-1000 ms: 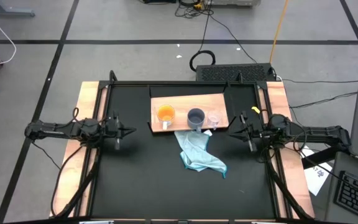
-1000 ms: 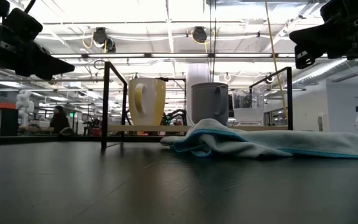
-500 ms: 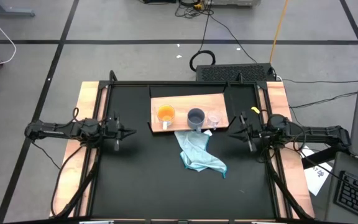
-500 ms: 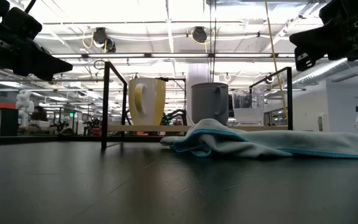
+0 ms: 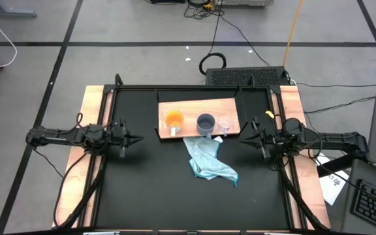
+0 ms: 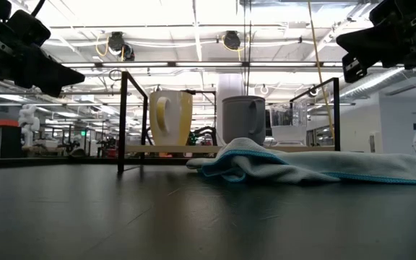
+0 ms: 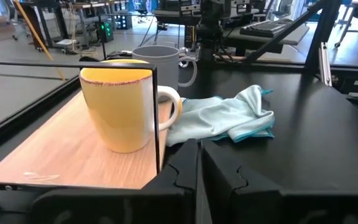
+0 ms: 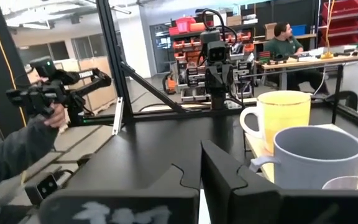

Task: Stack small to large cups/mugs on shelf
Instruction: Return to Home Position

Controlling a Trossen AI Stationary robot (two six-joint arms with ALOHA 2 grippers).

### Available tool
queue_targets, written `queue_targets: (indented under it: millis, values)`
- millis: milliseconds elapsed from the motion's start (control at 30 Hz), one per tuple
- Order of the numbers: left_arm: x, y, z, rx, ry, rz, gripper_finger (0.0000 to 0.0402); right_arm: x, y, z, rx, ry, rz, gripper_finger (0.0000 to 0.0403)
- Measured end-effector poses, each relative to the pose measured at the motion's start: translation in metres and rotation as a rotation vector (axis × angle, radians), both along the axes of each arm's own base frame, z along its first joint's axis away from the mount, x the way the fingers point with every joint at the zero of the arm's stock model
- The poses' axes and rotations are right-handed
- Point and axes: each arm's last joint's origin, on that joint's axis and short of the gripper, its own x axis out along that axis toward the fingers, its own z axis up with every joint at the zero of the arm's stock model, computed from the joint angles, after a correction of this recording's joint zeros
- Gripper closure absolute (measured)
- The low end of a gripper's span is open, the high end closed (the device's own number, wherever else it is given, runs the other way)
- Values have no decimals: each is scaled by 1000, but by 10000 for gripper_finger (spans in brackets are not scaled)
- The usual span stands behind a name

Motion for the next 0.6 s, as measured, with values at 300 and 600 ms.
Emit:
queue_targets:
  millis: [300, 600]
  values:
    - [0, 0, 0, 2, 0, 0, 371, 0, 0, 0, 20, 4, 1, 403]
    - [0, 0, 0, 3, -1, 0, 369, 0, 0, 0, 20, 4, 1, 403]
